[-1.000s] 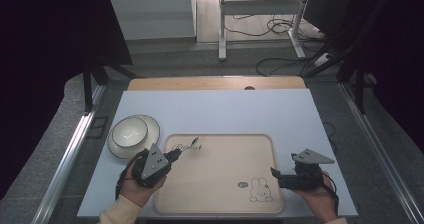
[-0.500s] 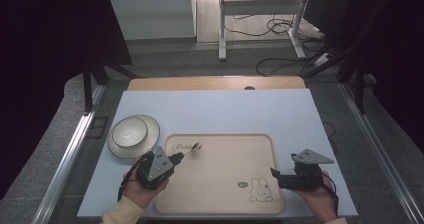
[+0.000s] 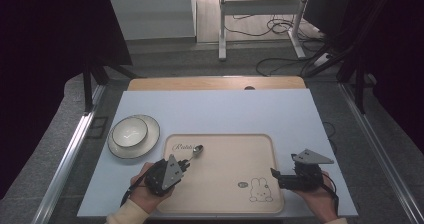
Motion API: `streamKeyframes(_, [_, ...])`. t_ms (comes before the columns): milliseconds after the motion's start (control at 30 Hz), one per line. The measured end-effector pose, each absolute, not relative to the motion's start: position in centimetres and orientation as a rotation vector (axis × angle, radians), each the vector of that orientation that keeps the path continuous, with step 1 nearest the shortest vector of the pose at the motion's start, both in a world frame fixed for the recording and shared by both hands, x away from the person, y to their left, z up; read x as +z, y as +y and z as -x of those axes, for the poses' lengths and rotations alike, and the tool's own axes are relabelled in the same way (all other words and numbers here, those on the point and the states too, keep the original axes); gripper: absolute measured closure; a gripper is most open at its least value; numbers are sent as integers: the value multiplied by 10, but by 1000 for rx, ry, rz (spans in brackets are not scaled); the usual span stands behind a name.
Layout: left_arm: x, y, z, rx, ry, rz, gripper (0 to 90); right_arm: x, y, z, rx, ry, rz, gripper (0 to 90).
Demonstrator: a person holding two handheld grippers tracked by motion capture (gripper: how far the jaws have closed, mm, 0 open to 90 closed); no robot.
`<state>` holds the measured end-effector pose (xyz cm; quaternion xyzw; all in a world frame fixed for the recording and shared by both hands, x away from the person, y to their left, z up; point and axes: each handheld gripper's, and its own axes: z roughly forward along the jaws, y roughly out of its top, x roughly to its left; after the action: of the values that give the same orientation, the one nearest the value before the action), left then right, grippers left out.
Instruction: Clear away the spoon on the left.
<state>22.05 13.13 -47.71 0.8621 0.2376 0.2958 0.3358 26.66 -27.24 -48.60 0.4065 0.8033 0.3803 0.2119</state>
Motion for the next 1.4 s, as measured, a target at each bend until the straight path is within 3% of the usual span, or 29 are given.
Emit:
streamKeyframes(467, [-490, 125, -220, 603, 631, -2335, 653, -486, -273, -266, 1052, 2240, -1123, 121])
streamKeyframes(500, [-491, 126, -222, 564, 644, -2341, 624, -486, -273, -266, 1052, 2240, -1123, 121])
streamKeyframes(600, [-496, 126, -224, 526, 687, -2342, 427, -486, -273, -266, 1053, 2237, -1124, 121])
streamKeyframes(767, [-492, 128, -224, 510, 687, -2305, 309, -486, -273, -267, 1055, 2235, -1125, 121])
streamKeyframes(1167, [-482, 136, -230, 519, 744, -2221, 205, -486, -275, -266, 1078, 2220, -1134, 121])
streamKeyframes(1400, [-481, 145, -235, 534, 772, -2195, 194, -486, -277, -265, 1089, 2219, -1141, 121])
